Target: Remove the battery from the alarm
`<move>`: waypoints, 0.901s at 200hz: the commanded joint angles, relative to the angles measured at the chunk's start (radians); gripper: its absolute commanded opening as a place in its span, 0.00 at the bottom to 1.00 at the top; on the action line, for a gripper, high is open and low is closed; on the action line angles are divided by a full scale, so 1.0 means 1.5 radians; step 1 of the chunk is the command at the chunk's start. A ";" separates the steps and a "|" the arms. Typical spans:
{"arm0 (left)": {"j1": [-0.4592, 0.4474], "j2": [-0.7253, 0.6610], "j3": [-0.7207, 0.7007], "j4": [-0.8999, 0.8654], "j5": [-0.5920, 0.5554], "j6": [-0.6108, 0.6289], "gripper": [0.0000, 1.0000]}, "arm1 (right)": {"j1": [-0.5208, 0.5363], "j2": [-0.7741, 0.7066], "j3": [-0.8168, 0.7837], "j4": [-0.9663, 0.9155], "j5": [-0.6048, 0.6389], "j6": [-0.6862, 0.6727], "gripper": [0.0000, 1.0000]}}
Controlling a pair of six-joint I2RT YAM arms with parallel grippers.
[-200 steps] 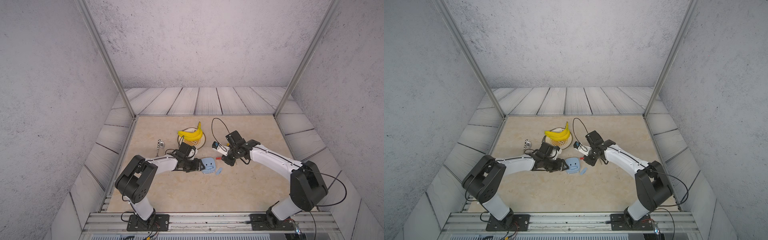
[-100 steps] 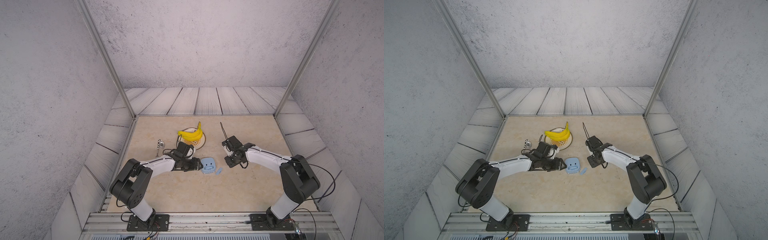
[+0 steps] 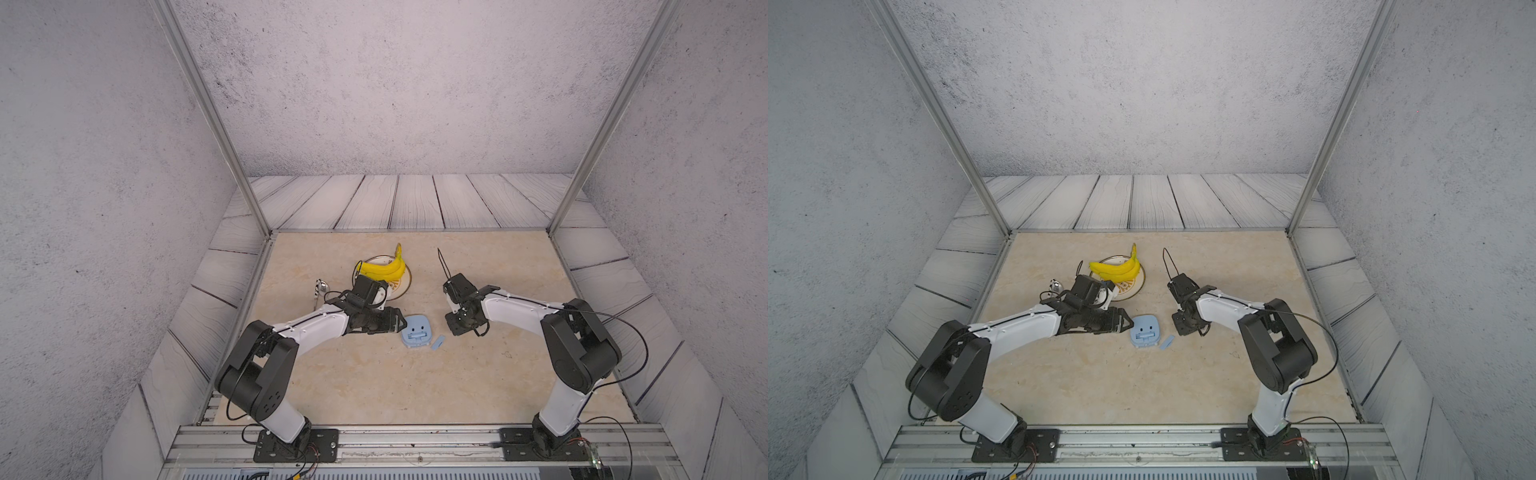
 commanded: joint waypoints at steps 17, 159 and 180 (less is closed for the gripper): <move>0.009 0.020 0.057 -0.026 0.006 0.031 0.68 | -0.001 -0.056 -0.001 -0.019 0.018 -0.010 0.37; 0.012 0.239 0.249 -0.076 0.119 0.128 0.64 | 0.106 -0.121 -0.139 0.183 -0.132 -0.008 1.00; 0.011 0.249 0.246 -0.072 0.132 0.125 0.63 | 0.107 -0.104 -0.133 0.177 -0.092 -0.002 1.00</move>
